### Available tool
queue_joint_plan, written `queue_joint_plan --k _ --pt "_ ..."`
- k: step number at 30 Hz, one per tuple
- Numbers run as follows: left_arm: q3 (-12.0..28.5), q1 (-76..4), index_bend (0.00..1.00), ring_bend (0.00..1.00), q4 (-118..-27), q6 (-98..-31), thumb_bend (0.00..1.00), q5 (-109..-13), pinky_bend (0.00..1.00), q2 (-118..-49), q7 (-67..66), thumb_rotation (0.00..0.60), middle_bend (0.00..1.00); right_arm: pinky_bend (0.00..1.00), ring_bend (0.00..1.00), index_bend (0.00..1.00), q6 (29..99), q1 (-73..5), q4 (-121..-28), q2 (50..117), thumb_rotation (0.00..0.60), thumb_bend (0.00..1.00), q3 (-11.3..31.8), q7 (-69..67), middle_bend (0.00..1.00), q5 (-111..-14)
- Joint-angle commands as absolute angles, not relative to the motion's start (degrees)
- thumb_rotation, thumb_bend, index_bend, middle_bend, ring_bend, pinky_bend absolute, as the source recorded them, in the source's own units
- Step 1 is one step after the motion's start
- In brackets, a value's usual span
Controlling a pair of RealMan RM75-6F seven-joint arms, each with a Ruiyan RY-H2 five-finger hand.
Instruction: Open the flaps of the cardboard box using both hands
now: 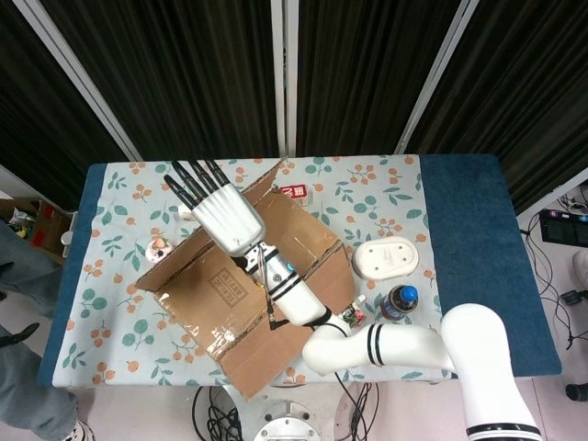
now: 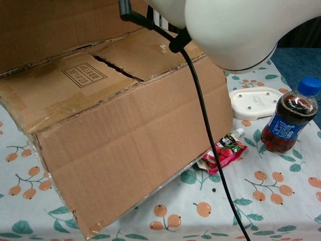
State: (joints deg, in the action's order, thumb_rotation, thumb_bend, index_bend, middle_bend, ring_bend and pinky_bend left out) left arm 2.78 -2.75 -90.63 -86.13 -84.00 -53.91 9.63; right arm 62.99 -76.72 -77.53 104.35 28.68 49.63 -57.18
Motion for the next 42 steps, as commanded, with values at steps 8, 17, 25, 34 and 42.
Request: queue_joint_plan --k 8,17,25,34,42 --pt "2.9 -2.5 0.15 0.15 -91.5 -86.3 0.07 -83.9 0.23 -52.8 9.0 0.511 0.19 0.00 0.00 0.00 61.8 -85.5 -58.9 112.7 0.600 0.13 30.4 46.4 0.00 -59.9" --pt "3.0 -2.1 0.16 0.15 -91.7 -86.6 0.07 -83.4 0.23 -52.2 9.3 0.514 0.19 0.00 0.00 0.00 62.1 -84.5 -58.6 112.0 0.600 0.28 29.7 43.0 0.00 -60.7" --pt "3.6 -3.0 0.17 0.15 -93.2 -86.7 0.07 -84.5 0.23 -52.2 8.0 0.515 0.19 0.00 0.00 0.00 63.5 -75.2 -78.0 98.4 0.600 0.24 28.9 43.3 0.00 -58.9" --pt "6.1 -8.0 0.21 0.15 -95.6 -85.0 0.17 -88.1 0.24 -54.2 10.3 0.600 0.20 0.00 0.00 0.00 74.3 -57.1 -110.1 72.9 0.600 0.23 24.9 52.1 0.00 -52.3" --pt "8.8 -17.7 0.25 0.18 -96.3 -79.3 0.18 -95.1 0.26 -57.9 7.0 0.600 0.24 0.00 0.00 0.00 73.3 -38.6 -121.3 50.2 0.600 0.20 16.9 35.7 0.00 -57.1"
